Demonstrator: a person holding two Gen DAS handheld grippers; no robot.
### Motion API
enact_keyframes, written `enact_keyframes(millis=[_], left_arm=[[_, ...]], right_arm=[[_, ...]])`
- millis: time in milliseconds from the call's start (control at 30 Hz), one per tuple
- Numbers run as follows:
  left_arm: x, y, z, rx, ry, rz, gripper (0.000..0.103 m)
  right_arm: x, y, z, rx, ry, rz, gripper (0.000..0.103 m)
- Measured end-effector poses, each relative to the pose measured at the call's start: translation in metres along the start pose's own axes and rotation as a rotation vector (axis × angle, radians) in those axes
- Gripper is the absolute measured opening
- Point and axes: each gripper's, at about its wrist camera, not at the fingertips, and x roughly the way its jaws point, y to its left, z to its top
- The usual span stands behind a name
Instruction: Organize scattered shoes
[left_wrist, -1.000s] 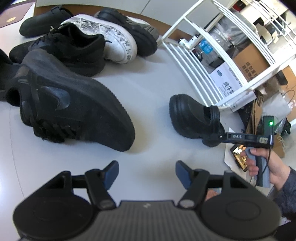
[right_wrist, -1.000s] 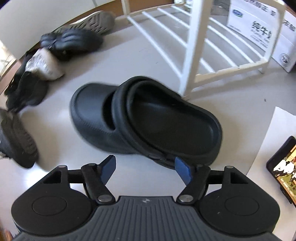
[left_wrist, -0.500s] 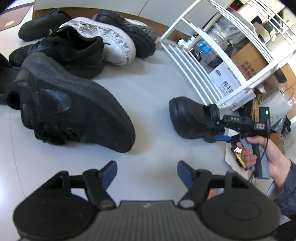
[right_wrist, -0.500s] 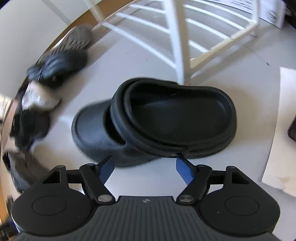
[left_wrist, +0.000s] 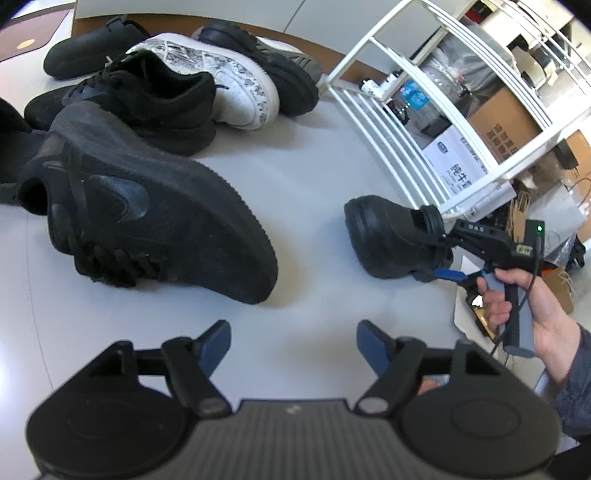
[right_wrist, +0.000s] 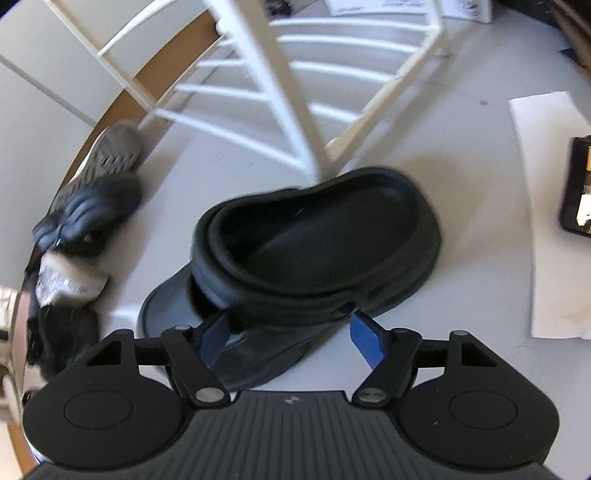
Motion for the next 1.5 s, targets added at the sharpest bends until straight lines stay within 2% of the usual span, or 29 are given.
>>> enact_keyframes(millis=[233,533,700,833,967,1033,1067,1100,1167,1200,1267,1433,1500], left_arm=[[0.003,0.003,-0.001,0.000,0.009,0.002,0.077],[0.006,0.005,0.000,-0.002,0.016,0.006,0.077],[0.007,0.005,0.000,-0.004,0.017,0.008,0.077],[0.009,0.006,0.001,-0.006,0.018,0.010,0.077],[0.010,0.005,0.000,-0.002,0.021,0.009,0.077],[0.010,0.004,0.000,0.001,0.023,0.008,0.077],[0.010,0.004,0.000,0.002,0.024,0.008,0.077],[0.011,0.004,0.000,0.002,0.026,0.007,0.077],[0.011,0.003,0.000,0.004,0.028,0.007,0.077],[0.012,0.003,-0.001,0.005,0.029,0.007,0.077],[0.013,0.001,-0.001,0.007,0.032,0.006,0.077],[0.014,0.000,-0.001,0.012,0.042,0.005,0.078],[0.014,0.002,0.000,0.005,0.041,0.010,0.078]], right_arm=[[-0.003,-0.002,0.001,-0.063,-0.033,-0.024,0.074],[-0.012,-0.002,0.008,-0.141,-0.085,-0.082,0.059],[-0.020,-0.007,0.010,-0.179,-0.092,-0.121,0.046],[-0.026,-0.010,0.005,-0.209,-0.089,-0.140,0.042],[-0.034,-0.012,0.001,-0.226,-0.086,-0.195,0.038],[-0.037,-0.012,0.001,-0.222,-0.088,-0.211,0.043],[-0.038,-0.011,0.000,-0.216,-0.084,-0.216,0.055],[-0.038,-0.009,0.000,-0.211,-0.083,-0.207,0.073],[-0.038,-0.005,-0.002,-0.201,-0.084,-0.186,0.091],[-0.035,-0.003,-0.002,-0.192,-0.092,-0.189,0.095],[-0.028,0.001,0.001,-0.168,-0.100,-0.199,0.096],[-0.006,0.006,0.007,-0.090,-0.055,-0.191,0.098],[-0.002,0.012,0.006,-0.106,-0.058,-0.196,0.100]])
